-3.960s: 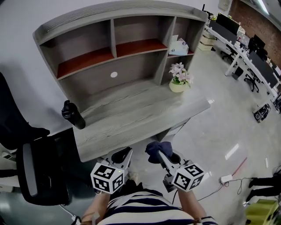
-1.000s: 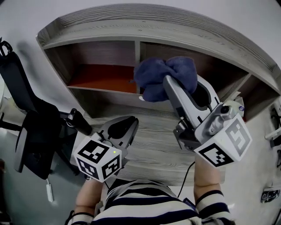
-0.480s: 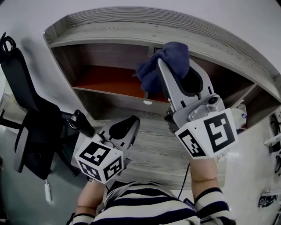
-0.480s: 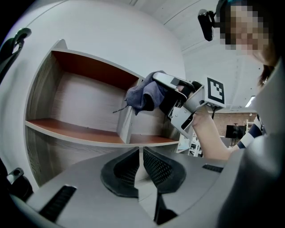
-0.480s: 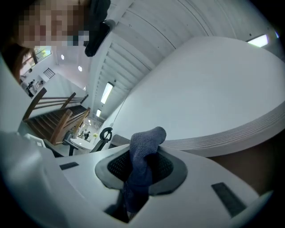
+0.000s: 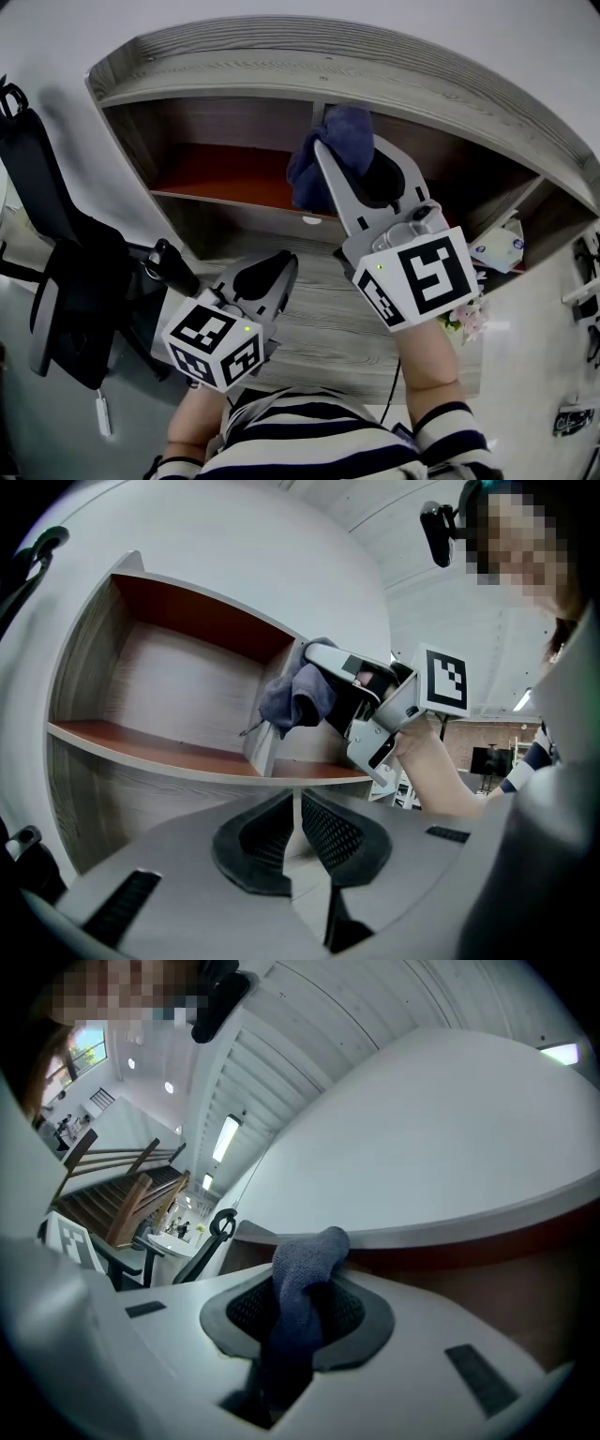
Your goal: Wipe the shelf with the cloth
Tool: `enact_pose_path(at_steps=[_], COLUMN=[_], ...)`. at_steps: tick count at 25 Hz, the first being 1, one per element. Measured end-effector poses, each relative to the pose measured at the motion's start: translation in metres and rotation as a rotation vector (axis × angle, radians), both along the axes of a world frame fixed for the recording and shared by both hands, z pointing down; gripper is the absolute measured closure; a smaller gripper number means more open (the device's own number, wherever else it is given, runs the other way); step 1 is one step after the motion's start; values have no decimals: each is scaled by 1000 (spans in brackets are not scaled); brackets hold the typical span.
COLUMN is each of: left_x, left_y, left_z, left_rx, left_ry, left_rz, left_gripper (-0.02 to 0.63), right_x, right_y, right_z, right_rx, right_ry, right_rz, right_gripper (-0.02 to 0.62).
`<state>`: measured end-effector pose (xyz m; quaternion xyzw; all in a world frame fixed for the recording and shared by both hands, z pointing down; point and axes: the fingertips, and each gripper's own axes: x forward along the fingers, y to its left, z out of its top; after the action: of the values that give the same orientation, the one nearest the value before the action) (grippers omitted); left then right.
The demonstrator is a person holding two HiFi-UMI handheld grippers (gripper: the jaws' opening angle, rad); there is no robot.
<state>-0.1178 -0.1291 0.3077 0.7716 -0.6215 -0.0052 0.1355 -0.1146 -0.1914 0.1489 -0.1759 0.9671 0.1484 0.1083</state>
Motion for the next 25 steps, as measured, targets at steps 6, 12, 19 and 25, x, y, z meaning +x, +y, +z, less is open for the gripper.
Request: enact_pose_path(at_steps=[6,12,19,25], left_x=[1,1,0,-2], left_y=[-1,-2,-1,0], left_z=[5,10,16,18], left_rx=[-8,-18,-31,-35], left_ry=[11,23,36,41], left_rz=[6,9,6,5], left_gripper=[565,566,566,566], right_x=[-3,-5,-6,-7], right_y=[-2,-5,-6,-6], right_z=[29,54,78,93], right_rx=[-40,-87,-125,-143], right_ry=[53,88,120,143], right_rz=[7,11,16,21], right_gripper=[499,499,499,499])
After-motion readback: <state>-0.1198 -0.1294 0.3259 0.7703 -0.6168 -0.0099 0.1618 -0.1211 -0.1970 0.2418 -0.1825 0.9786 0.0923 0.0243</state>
